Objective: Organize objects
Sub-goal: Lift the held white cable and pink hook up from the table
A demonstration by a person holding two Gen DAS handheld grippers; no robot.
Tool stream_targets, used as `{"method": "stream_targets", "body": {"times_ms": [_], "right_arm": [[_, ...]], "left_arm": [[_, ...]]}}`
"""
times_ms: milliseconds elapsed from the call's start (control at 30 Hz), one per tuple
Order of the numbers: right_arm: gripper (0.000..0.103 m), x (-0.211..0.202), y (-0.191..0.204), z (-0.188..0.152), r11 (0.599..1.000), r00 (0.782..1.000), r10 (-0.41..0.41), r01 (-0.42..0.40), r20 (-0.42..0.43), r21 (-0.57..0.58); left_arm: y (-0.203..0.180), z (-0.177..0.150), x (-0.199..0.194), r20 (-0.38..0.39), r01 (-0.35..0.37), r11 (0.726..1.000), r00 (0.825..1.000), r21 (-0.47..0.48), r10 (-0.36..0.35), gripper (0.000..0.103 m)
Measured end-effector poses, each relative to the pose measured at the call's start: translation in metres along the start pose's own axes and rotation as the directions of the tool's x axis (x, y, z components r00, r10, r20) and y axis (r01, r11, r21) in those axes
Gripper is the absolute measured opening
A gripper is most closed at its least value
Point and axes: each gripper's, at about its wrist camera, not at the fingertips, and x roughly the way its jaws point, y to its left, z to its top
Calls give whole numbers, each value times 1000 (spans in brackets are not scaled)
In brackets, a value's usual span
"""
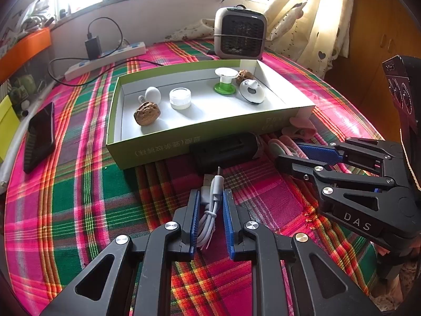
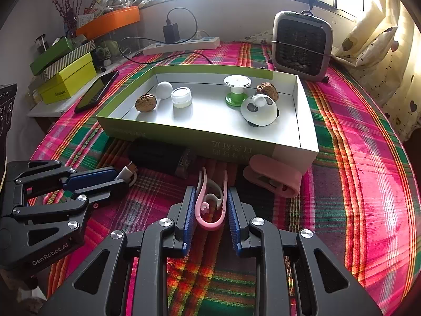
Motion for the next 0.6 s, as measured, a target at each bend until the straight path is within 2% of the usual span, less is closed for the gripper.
{"method": "stream_targets", "body": {"times_ms": [600], "right_arm": [[25, -16, 1, 6, 1000, 999, 24, -23, 35, -19]], "left_arm": [[1, 6, -19, 36, 7, 1000, 999, -24, -6, 15]]}}
